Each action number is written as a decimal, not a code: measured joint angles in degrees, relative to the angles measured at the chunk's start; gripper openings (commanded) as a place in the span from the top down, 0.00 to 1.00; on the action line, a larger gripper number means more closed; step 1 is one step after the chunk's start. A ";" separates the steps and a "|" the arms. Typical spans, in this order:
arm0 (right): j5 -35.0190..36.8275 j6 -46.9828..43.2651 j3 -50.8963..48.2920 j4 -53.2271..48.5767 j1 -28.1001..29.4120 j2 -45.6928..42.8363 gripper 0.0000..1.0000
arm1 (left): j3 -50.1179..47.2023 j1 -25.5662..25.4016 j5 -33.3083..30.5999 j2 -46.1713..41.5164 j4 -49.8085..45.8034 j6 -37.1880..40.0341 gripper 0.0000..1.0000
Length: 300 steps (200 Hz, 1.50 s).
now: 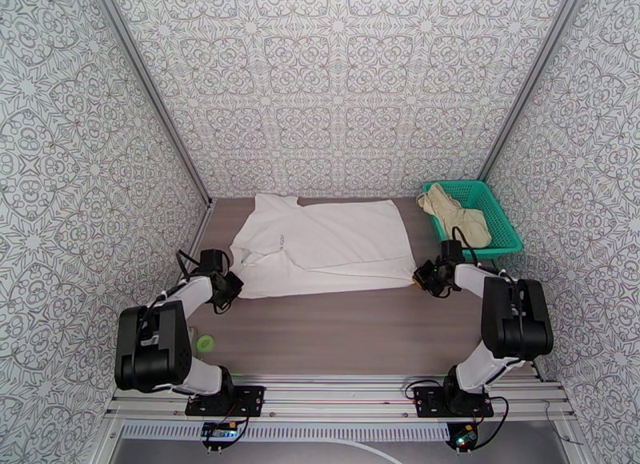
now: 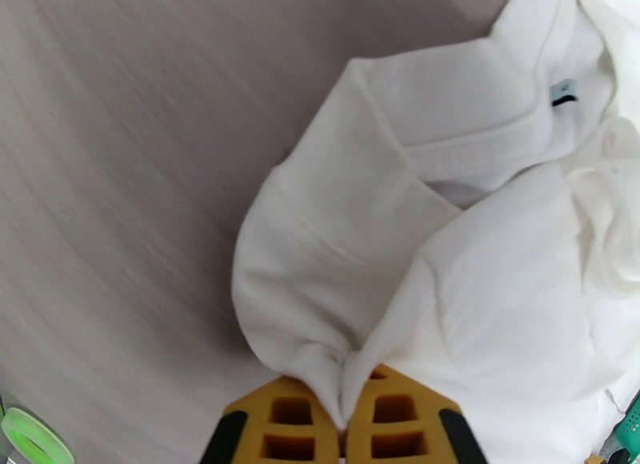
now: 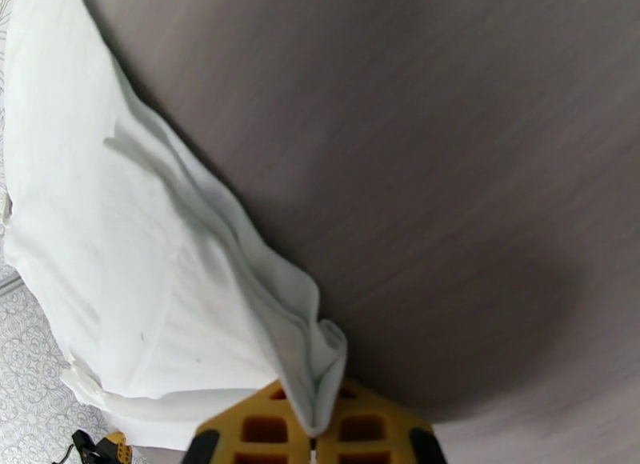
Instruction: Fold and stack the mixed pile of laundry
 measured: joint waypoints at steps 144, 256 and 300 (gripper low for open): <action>9.53 -10.08 -0.59 -14.38 4.17 -16.24 0.50 | 11.82 -10.38 -2.27 -10.36 -17.35 6.23 0.33; 14.86 -13.97 23.56 -8.79 15.43 15.43 0.54 | 23.41 -16.57 1.68 23.37 1.40 9.90 0.41; 15.26 -12.57 15.56 -8.20 15.47 9.77 0.53 | 10.60 -16.46 3.04 14.45 7.63 7.91 0.41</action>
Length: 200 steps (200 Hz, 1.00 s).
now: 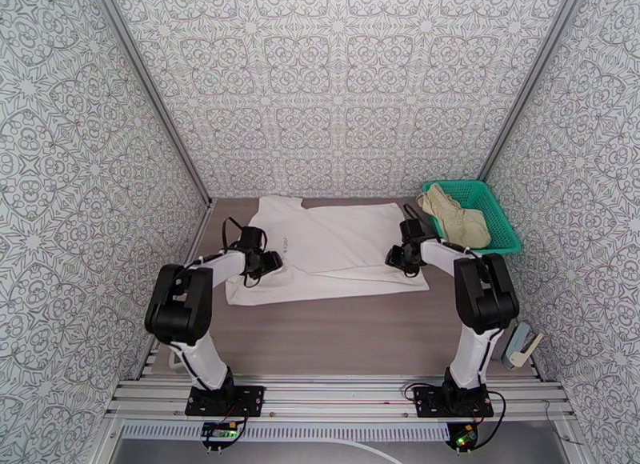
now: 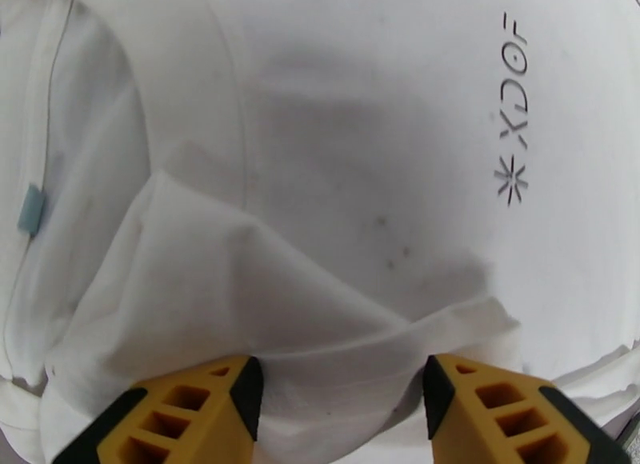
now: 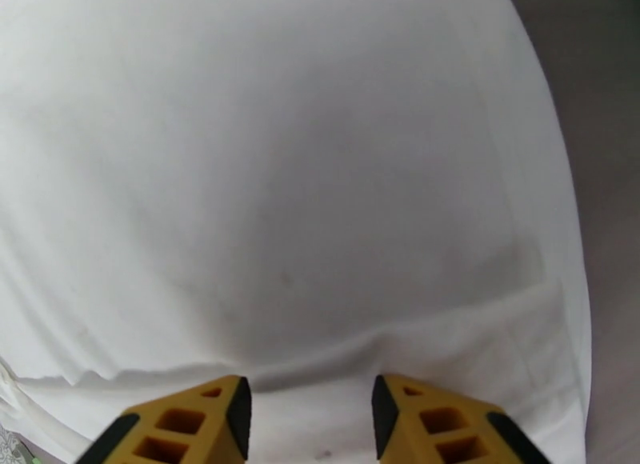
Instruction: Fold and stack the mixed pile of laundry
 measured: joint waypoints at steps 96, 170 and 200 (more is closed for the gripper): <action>-0.70 6.91 -30.23 -5.75 2.03 -31.06 0.53 | -20.72 -4.15 0.76 -24.00 -6.38 -9.22 0.41; 1.73 3.23 -11.39 -14.45 2.10 -24.04 0.52 | -4.26 -4.00 0.24 -18.27 -18.73 -5.27 0.38; 3.04 -0.39 2.47 -11.82 1.86 -11.78 0.55 | 7.21 -3.02 0.63 -7.96 -16.50 -2.25 0.43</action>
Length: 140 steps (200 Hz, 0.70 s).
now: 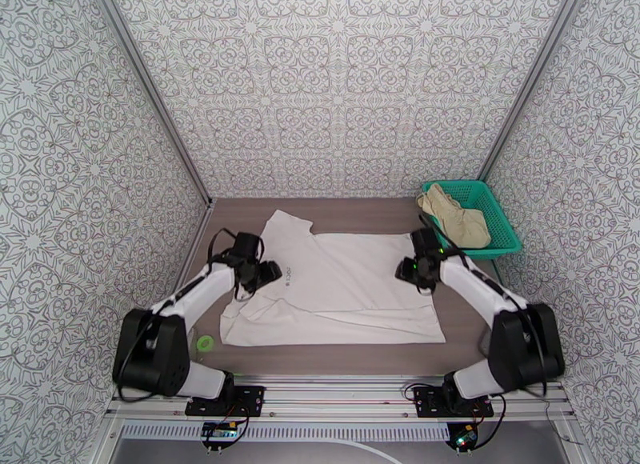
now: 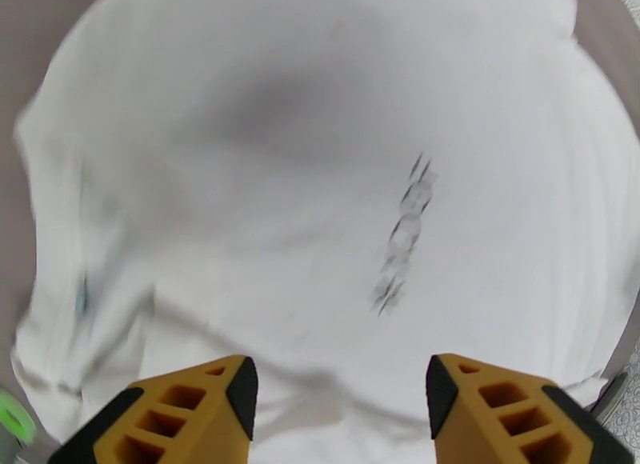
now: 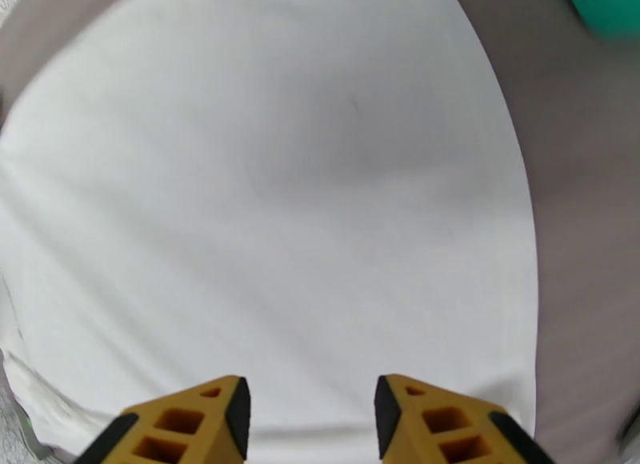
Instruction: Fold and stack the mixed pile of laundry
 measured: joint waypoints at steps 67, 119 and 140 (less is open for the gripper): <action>1.95 -6.19 19.93 0.96 -2.54 24.46 0.57 | 7.13 3.65 2.36 17.35 4.15 2.34 0.45; 4.07 -8.66 31.36 -2.10 -5.44 33.48 0.57 | 7.23 7.56 4.24 17.97 6.49 2.49 0.45; 4.02 -9.16 32.79 -3.39 -6.47 33.57 0.57 | 7.13 8.26 5.20 17.97 6.80 2.75 0.44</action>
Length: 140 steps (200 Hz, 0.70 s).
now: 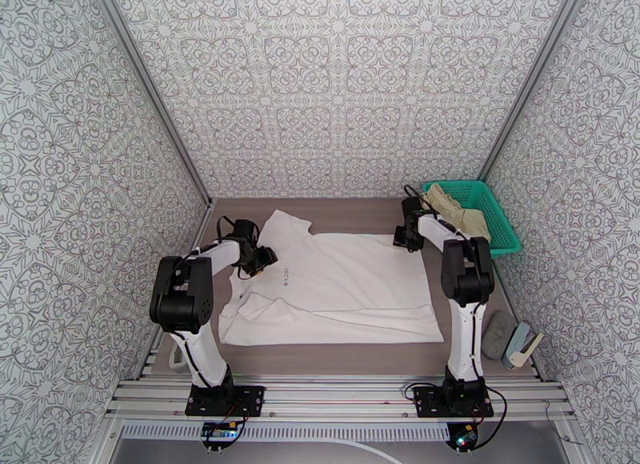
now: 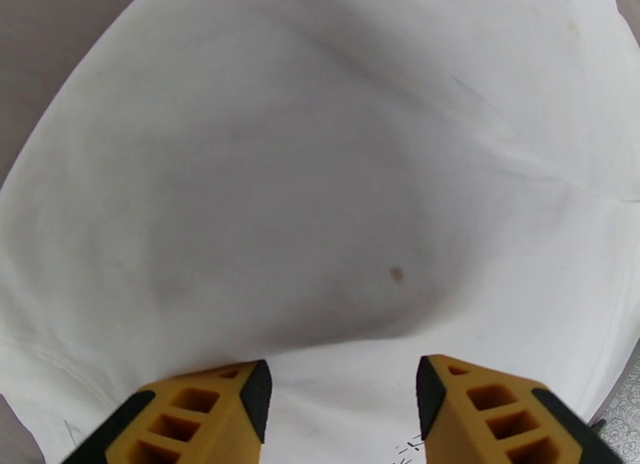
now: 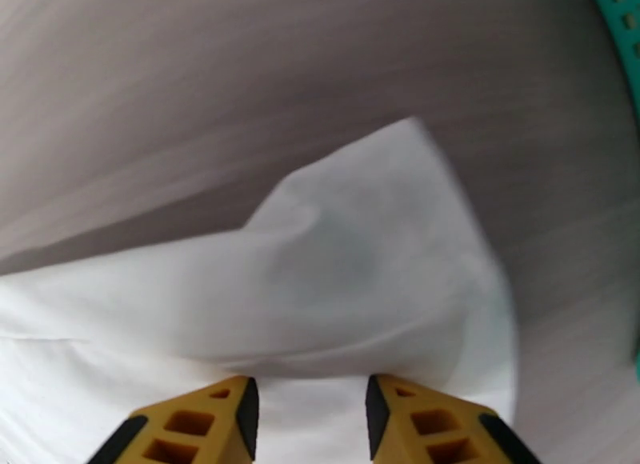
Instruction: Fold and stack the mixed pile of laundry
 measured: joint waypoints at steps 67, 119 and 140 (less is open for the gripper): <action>1.22 -2.23 5.97 -1.33 -0.48 -0.02 0.61 | 7.52 0.02 0.11 0.20 -2.82 1.79 0.40; 1.46 -2.40 7.80 -1.14 -0.48 1.01 0.63 | 18.32 -0.96 0.15 5.68 -0.13 2.25 0.41; 2.05 -2.58 9.81 -1.11 -0.48 3.15 0.64 | 22.14 -1.25 -1.07 11.10 0.04 2.62 0.41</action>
